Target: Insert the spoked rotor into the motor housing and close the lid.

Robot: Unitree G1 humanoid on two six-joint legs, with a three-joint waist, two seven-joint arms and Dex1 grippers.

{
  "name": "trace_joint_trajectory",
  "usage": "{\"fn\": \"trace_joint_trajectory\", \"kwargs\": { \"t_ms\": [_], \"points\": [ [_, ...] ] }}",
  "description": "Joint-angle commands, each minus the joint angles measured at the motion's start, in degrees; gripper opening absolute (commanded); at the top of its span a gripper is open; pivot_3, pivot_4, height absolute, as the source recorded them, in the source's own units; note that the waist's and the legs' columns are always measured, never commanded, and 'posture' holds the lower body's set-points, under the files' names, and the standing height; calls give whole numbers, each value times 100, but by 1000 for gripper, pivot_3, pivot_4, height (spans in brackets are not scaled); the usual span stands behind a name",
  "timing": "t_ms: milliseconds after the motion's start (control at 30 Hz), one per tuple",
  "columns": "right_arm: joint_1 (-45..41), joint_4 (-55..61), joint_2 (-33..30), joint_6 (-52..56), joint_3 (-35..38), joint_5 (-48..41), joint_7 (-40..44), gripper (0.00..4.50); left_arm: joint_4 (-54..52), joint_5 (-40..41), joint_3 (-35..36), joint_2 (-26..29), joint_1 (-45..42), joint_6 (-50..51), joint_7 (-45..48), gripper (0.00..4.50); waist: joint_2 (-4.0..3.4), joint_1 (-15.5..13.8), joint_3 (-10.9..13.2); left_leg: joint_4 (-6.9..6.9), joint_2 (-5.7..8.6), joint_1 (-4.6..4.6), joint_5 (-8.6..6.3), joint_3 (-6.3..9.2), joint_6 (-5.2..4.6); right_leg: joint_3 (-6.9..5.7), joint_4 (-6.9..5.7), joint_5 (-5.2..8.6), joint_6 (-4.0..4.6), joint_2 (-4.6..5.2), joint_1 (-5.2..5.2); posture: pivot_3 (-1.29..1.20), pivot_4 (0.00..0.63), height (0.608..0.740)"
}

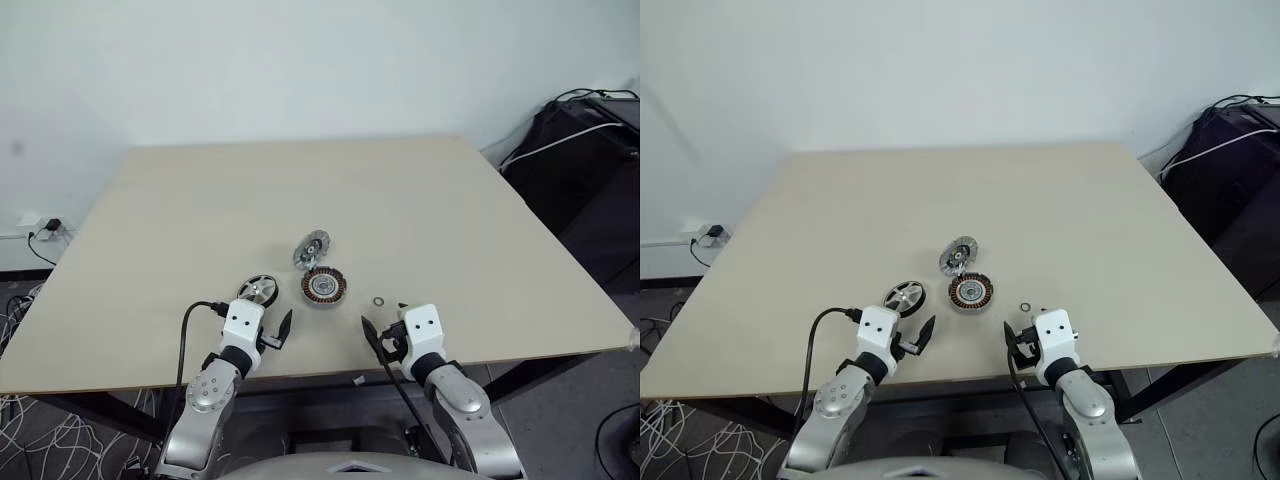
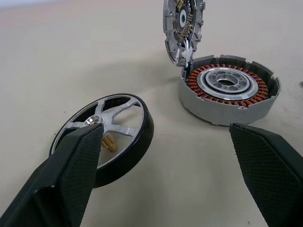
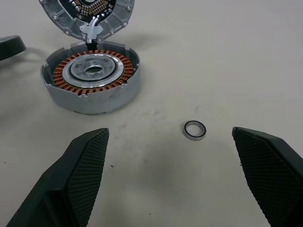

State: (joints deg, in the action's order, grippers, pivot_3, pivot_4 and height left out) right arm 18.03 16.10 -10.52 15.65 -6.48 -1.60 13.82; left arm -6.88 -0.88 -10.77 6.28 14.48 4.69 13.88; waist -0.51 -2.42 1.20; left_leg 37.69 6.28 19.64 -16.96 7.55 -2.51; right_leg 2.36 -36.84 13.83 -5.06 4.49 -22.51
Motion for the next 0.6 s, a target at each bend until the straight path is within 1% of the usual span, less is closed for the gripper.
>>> {"fn": "trace_joint_trajectory", "kwargs": {
  "t_ms": [33, 367, 533, 600],
  "points": [
    [-115, 227, 54, 36, 20, -68, -24, 4500, -121, 102, 22, -17, -96, 35, 38, 4489, 0, 0, 0, 0, 0, 0, 0, 0, 0, 0, 0, 0, 0, 0, 0, 0, 0, 740],
    [-151, 219, 80, 126, 27, -20, -64, 4500, -140, 140, 15, 10, -89, 97, 49, 4489, 1, 2, 2, -1, 0, 0, 0, 1, 0, 0, 0, 0, 0, 0, -1, 0, 0, 740],
    [-348, 134, 209, 474, 102, -27, -254, 4500, -137, 134, -1, 14, -91, 99, 50, 4489, 1, 4, 2, -1, 0, 0, -1, 1, 2, 0, 0, 0, 0, 0, -1, 0, 0, 740],
    [-516, 28, 250, 675, 100, 28, -345, 4500, -138, 136, -9, 12, -92, 105, 56, 4489, 1, 8, 3, -1, 0, 0, -13, 0, 24, 0, 0, 0, 0, 0, -1, 0, 0, 740]
  ]
}}
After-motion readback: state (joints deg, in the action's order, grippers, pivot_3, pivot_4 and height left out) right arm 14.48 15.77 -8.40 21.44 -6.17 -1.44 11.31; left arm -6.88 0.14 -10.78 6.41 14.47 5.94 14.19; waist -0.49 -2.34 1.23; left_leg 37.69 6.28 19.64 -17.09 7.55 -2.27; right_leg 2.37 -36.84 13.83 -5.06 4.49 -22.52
